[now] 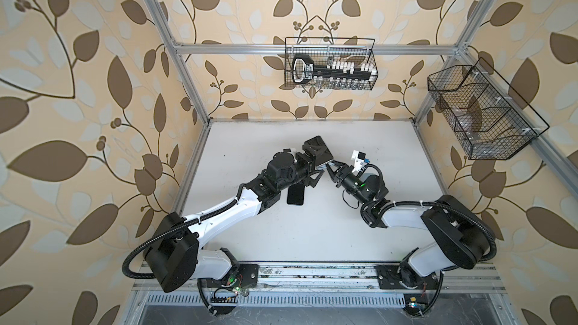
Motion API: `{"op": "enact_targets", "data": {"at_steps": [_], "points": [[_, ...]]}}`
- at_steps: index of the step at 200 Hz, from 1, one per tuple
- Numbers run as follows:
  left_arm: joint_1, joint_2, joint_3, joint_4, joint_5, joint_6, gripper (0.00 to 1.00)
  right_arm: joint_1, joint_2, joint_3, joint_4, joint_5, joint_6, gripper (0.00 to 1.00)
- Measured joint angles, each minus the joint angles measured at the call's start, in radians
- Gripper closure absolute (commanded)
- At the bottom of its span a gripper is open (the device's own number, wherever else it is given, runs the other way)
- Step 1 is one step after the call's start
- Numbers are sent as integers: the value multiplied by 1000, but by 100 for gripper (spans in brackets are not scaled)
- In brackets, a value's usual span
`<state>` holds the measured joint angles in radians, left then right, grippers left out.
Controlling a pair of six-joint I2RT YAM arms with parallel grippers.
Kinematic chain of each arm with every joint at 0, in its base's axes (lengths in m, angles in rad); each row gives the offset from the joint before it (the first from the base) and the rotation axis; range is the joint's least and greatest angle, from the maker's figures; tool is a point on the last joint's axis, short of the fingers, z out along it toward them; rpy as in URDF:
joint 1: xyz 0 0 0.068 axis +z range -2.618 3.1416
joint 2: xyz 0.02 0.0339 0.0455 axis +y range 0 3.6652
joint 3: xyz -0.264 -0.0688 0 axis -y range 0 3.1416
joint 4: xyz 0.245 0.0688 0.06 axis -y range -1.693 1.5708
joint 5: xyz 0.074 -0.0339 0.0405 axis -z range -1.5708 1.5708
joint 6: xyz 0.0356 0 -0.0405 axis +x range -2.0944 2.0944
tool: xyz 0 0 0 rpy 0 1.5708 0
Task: Take the phone out of the phone case
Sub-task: Remove the phone case from the phone.
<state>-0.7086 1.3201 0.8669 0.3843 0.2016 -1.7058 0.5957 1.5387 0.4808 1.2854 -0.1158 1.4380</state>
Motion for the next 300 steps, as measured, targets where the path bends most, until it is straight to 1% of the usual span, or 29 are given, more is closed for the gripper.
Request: {"op": "enact_targets", "data": {"at_steps": [87, 131, 181, 300], "points": [[0, -5, 7, -34, -1, 4, 1, 5, 44, 6, 50, 8, -18, 100], [-19, -16, 7, -35, -1, 3, 1, 5, 72, 11, 55, 8, -18, 100], [-19, -53, 7, -43, -10, 23, 1, 6, 73, 12, 62, 8, -18, 100], [-19, -40, 18, -47, -40, 53, 1, 23, 63, 12, 64, 18, -18, 100]]}}
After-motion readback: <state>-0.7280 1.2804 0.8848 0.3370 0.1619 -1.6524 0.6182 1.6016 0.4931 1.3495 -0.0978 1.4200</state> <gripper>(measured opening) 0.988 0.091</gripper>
